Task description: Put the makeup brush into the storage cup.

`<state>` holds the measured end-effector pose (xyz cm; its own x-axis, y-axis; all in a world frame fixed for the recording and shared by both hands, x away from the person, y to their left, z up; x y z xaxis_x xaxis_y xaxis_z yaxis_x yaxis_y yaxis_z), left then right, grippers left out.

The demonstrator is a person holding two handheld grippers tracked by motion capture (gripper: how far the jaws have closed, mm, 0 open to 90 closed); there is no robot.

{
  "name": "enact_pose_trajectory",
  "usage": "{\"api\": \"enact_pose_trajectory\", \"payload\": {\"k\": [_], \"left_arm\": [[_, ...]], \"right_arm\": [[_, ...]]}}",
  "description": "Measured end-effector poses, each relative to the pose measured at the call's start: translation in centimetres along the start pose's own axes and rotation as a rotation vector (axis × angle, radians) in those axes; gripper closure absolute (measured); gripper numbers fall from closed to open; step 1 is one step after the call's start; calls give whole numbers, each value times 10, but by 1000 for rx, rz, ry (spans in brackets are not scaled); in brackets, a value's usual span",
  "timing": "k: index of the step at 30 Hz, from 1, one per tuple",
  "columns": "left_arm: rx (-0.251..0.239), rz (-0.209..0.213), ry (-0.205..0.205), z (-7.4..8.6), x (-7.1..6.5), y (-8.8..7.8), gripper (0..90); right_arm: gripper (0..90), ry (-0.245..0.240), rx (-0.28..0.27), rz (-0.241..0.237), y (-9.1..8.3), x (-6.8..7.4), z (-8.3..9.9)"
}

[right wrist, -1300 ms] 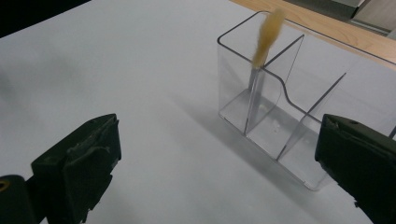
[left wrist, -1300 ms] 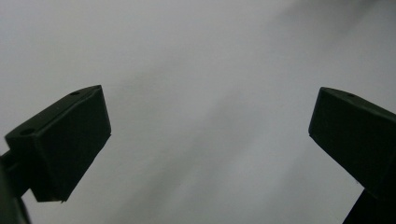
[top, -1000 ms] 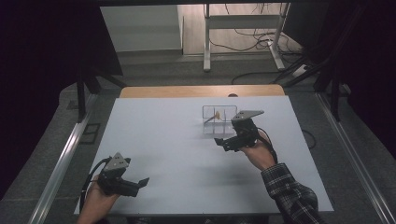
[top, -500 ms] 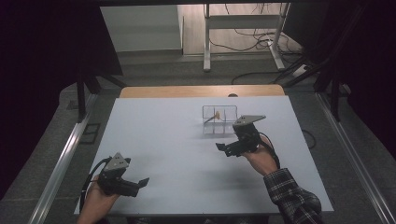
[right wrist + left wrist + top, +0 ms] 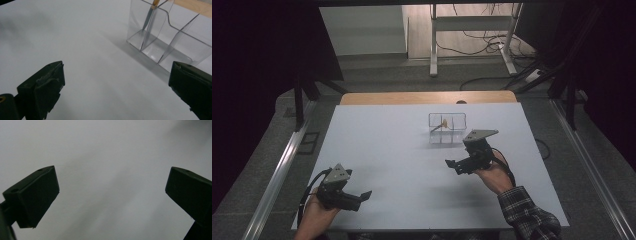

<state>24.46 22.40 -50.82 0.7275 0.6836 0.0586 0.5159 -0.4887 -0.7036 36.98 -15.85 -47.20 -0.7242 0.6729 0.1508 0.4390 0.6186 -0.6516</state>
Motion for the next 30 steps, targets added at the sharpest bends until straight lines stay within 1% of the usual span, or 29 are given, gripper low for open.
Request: {"api": "enact_pose_trajectory", "payload": {"k": [6, 15, 25, 30], "left_arm": [[-2, -1, -2, 0, 0, 0, 1], [1, -3, -4, 0, 1, 0, 1], [5, -5, -4, 1, 1, 0, 1], [6, -6, -5, 1, 1, 0, 1]], "right_arm": [[5, -2, 0, 2, -5, 1, 5], [0, 22, 3, 8, -15, 0, 14], [0, 0, 11, 32, -24, 1, 21], [0, 5, 17, 33, -27, 1, 25]]}}
Point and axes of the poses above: each handheld gripper's, and its own axes: y roughly forward along the jaws, z roughly out of its underside, x roughly to its left, the point moved 3 cm from there along y, roughly forward along the jaws, and after that the axes turned 9 degrees about y, right-handed, at the moved point
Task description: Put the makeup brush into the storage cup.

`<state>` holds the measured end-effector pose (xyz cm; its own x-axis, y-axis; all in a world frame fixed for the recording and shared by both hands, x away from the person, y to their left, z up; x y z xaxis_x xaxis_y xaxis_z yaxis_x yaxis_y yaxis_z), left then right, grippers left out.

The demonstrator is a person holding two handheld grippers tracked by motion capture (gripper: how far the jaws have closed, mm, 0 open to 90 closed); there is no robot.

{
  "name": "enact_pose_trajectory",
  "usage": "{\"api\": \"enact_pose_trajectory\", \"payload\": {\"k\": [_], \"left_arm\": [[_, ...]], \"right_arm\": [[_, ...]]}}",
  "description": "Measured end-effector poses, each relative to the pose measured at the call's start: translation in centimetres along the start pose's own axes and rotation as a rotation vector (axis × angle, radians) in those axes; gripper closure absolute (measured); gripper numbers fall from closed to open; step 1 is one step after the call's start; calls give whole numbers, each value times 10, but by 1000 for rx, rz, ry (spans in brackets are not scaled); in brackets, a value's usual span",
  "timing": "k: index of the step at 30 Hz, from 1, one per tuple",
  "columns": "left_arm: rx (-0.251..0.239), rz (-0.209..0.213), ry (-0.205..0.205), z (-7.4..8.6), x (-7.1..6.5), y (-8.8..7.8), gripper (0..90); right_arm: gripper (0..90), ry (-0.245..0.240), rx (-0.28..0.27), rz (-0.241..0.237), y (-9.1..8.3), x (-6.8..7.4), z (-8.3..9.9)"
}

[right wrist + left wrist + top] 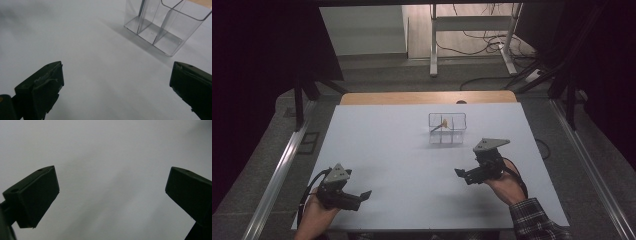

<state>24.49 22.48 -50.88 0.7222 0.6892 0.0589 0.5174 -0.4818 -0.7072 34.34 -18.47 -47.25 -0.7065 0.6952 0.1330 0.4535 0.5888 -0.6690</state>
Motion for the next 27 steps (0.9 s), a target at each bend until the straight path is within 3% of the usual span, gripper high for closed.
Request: {"api": "enact_pose_trajectory", "payload": {"k": [8, 27], "left_arm": [[1, -2, 0, 0, 0, 0, 1], [3, -6, 0, 0, 0, 0, 1]], "right_arm": [[0, 27, -9, 11, -10, -1, 8], [0, 37, -14, 55, -32, -7, 26]]}}
Point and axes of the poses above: each handheld gripper's, and its own axes: y roughly forward along the jaws, z roughly out of its underside, x roughly to its left, the point moved 3 cm from there along y, roughly forward along the jaws, and after that the axes turned 9 degrees about y, right-handed, at the moved point
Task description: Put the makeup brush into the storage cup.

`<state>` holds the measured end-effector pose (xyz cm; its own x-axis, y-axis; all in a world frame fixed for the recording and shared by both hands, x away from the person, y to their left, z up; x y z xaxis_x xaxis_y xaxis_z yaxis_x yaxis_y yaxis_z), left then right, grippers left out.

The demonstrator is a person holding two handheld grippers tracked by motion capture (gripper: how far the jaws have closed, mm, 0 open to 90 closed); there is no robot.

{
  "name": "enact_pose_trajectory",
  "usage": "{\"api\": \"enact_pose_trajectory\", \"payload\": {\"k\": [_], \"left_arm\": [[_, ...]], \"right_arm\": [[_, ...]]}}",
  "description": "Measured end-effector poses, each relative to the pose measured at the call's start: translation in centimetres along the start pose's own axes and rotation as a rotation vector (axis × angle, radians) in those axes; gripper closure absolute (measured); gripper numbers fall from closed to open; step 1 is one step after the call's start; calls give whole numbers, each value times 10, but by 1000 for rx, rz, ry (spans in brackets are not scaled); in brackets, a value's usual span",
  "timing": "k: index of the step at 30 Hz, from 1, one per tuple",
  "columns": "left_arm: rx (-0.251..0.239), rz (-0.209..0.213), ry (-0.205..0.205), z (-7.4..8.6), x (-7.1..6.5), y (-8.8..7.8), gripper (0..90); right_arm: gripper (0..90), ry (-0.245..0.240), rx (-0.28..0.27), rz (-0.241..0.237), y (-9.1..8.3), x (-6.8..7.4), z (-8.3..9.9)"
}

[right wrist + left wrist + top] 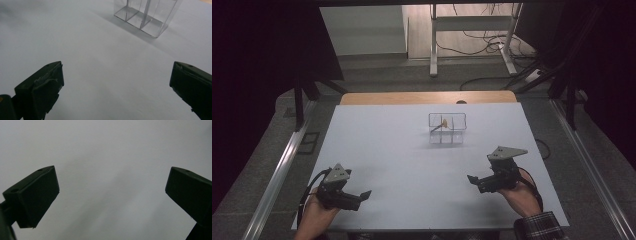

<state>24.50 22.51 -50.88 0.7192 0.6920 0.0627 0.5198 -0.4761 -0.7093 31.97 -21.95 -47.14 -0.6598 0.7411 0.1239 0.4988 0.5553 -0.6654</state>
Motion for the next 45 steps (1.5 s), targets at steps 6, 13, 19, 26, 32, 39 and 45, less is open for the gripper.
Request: {"api": "enact_pose_trajectory", "payload": {"k": [6, 13, 19, 26, 32, 39, 45], "left_arm": [[1, 0, -1, 0, 0, 0, 1], [-1, -2, -4, 0, 0, 0, 1], [-2, -4, -5, 0, 0, 0, 1], [-3, -6, -9, 0, 1, 0, 1], [-1, -18, -11, 2, 2, -2, 1], [3, -36, -19, 5, 6, -6, 1], [2, -56, -37, 11, 11, -12, 1]], "right_arm": [[0, 7, 4, 10, -6, -3, 6], [0, 20, 2, 28, -14, -8, 13], [0, 28, 3, 53, -20, -13, 20], [0, 41, 4, 75, -28, -18, 27], [0, 50, 12, 84, -32, -21, 33], [0, 56, 19, 102, -37, -25, 39], [0, 70, 17, 115, -42, -29, 44]]}}
Point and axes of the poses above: each handheld gripper's, and its own axes: y roughly forward along the jaws, z roughly out of its underside, x roughly to its left, the point moved 3 cm from there along y, roughly forward along the jaws, and after that the axes turned 9 degrees about y, right-handed, at the moved point
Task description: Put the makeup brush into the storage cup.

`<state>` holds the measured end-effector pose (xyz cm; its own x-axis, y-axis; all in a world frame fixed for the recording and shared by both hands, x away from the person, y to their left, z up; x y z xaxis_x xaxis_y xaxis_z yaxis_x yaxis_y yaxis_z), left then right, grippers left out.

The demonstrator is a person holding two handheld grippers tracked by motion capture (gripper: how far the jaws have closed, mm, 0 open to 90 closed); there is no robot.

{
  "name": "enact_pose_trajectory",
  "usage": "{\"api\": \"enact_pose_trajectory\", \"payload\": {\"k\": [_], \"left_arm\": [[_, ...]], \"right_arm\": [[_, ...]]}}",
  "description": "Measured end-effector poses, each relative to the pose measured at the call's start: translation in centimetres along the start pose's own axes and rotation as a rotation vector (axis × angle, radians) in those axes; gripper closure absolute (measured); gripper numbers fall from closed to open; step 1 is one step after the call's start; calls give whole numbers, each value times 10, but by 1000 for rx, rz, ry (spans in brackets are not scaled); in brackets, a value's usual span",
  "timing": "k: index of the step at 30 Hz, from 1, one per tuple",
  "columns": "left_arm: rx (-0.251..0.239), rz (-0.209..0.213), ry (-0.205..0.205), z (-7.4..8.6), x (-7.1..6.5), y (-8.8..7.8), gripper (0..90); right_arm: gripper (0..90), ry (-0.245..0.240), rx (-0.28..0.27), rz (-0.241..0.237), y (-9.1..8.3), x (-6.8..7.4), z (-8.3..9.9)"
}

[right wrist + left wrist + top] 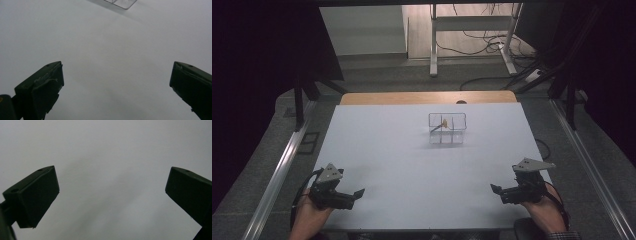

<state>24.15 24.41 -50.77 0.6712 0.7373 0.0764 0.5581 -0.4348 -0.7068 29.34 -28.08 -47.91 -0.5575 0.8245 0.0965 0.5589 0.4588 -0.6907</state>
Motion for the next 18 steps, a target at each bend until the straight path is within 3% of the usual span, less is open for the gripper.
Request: {"api": "enact_pose_trajectory", "payload": {"k": [18], "left_arm": [[-7, -39, -56, 19, 9, -17, 1]], "right_arm": [[0, 21, -3, 38, -9, -12, 8]]}}
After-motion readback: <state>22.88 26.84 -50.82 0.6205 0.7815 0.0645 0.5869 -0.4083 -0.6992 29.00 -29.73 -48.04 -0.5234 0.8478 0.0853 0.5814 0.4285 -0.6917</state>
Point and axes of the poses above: each handheld gripper's, and its own axes: y roughly forward along the jaws, z roughly out of its underside, x roughly to its left, the point moved 3 cm from there along y, roughly forward along the jaws, and after that the axes turned 9 degrees about y, right-handed, at the moved point
